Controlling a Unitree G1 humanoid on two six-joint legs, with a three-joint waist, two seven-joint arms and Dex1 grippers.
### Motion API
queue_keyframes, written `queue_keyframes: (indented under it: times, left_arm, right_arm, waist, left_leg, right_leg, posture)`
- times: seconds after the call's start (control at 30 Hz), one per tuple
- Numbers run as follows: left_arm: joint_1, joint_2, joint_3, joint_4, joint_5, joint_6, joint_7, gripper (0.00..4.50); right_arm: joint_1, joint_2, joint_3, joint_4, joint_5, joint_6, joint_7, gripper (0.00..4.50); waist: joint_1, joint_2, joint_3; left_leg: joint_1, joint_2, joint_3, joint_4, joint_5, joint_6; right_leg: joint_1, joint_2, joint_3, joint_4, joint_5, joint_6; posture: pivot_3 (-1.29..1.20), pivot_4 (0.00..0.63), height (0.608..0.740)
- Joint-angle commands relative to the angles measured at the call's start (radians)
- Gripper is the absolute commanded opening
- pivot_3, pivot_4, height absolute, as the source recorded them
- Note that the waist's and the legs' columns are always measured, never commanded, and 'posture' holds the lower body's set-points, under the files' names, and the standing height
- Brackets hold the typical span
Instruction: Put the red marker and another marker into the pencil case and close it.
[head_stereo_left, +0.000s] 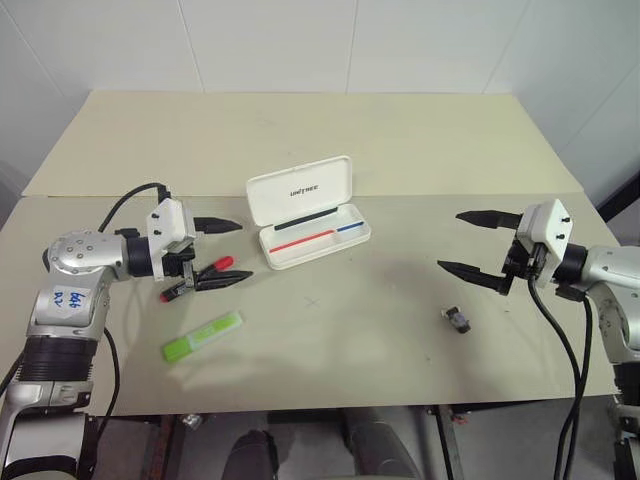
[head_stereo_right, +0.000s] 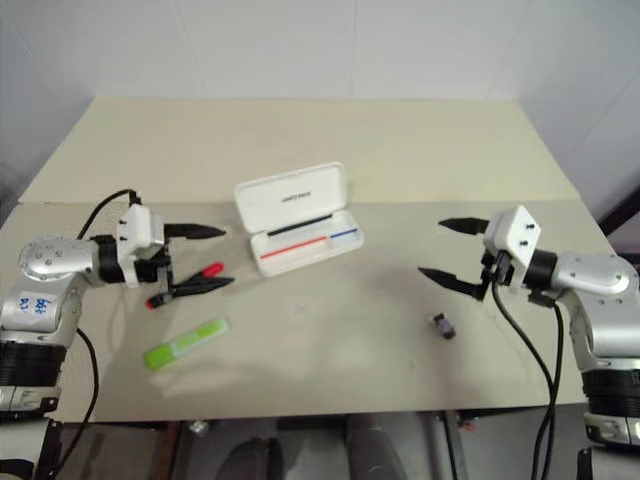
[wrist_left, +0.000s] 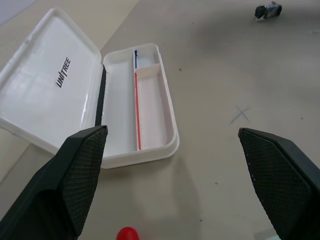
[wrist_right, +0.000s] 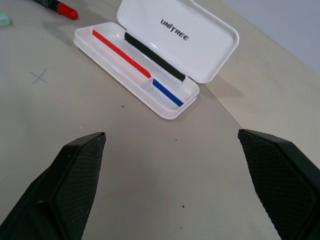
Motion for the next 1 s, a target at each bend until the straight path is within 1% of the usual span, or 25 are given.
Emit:
queue_keyframes:
  times: [0.03, 0.17, 0.3, 0.4, 0.5, 0.63, 0.73, 0.83, 1.0]
  left_arm:
    - [-0.002, 0.018, 0.032, -0.049, -0.032, 0.006, -0.014, 4.5]
    - [0.019, 0.016, 0.022, -0.036, -0.006, -0.031, -0.021, 4.5]
    - [-0.007, 0.002, -0.006, -0.046, -0.009, -0.016, -0.029, 4.5]
    - [-0.04, -0.013, -0.059, -0.044, 0.011, -0.038, -0.063, 4.5]
    - [-0.069, -0.041, -0.093, -0.027, 0.012, -0.039, -0.084, 3.88]
    - [-0.161, -0.126, -0.162, 0.036, 0.056, -0.033, -0.067, 2.66]
    - [-0.236, -0.165, -0.229, 0.119, 0.128, -0.075, -0.08, 2.66]
    - [-0.312, -0.219, -0.304, 0.213, 0.239, -0.093, -0.016, 2.66]
    - [-0.375, -0.281, -0.334, 0.304, 0.309, -0.078, 0.042, 2.66]
  right_arm:
    - [-0.066, 0.027, 0.031, 0.018, -0.012, -0.033, 0.017, 4.49]
    - [-0.089, 0.041, 0.036, 0.039, -0.018, -0.041, 0.011, 4.49]
    - [-0.104, 0.022, 0.011, -0.032, 0.031, 0.032, 0.007, 4.49]
    - [-0.134, 0.033, 0.003, -0.076, 0.061, 0.069, -0.004, 4.49]
    - [-0.13, 0.076, 0.023, -0.157, 0.091, 0.11, -0.042, 4.5]
    - [-0.088, 0.104, 0.024, -0.251, 0.119, 0.163, -0.078, 4.5]
    - [-0.055, 0.11, 0.011, -0.315, 0.137, 0.195, -0.106, 4.5]
    - [-0.014, 0.11, -0.019, -0.361, 0.165, 0.223, -0.133, 4.5]
    - [0.021, 0.101, -0.021, -0.396, 0.164, 0.227, -0.153, 4.5]
  waist:
    - [-0.003, 0.0, 0.0]
    - [0.0, 0.001, 0.0]
    - [0.004, 0.001, 0.0]
    - [0.004, 0.001, 0.0]
    - [0.003, 0.001, 0.0]
    - [0.006, 0.001, 0.0]
    - [0.009, 0.001, 0.0]
    - [0.019, 0.001, 0.0]
    - [0.023, 0.0, 0.001]
  left_leg:
    - [0.0, 0.0, 0.0, 0.0, 0.0, 0.0]
    - [0.0, 0.0, 0.0, 0.0, 0.0, 0.0]
    - [-0.002, 0.0, 0.0, 0.0, 0.0, 0.0]
    - [-0.002, 0.0, 0.0, 0.0, 0.0, 0.0]
    - [-0.002, 0.0, 0.0, 0.0, 0.0, 0.0]
    - [-0.002, 0.0, -0.001, 0.0, 0.0, 0.0]
    - [-0.003, 0.0, -0.001, 0.001, 0.0, 0.0]
    - [-0.003, -0.001, -0.001, 0.002, 0.0, 0.0]
    - [-0.003, -0.001, 0.0, 0.001, 0.0, 0.0]
  right_leg:
    - [0.0, 0.0, 0.0, 0.0, 0.0, 0.0]
    - [-0.002, 0.0, 0.0, 0.003, 0.0, 0.0]
    - [-0.004, 0.0, -0.001, 0.004, 0.0, 0.0]
    - [-0.004, 0.0, 0.0, 0.004, 0.0, 0.0]
    - [-0.004, 0.0, -0.001, 0.004, 0.0, 0.0]
    - [-0.004, 0.001, -0.001, 0.006, 0.0, 0.0]
    - [-0.005, 0.001, 0.0, 0.005, 0.0, 0.001]
    - [-0.005, 0.001, 0.0, 0.005, 0.0, 0.001]
    - [-0.006, 0.001, 0.001, 0.005, 0.0, 0.001]
  posture:
    - [0.0, 0.15, 0.74]
    - [0.0, 0.15, 0.74]
    - [0.0, 0.15, 0.74]
    - [0.0, 0.15, 0.74]
    - [0.0, 0.15, 0.74]
    - [0.0, 0.15, 0.74]
    - [0.0, 0.15, 0.74]
    - [0.0, 0.15, 0.74]
    - [0.0, 0.15, 0.74]
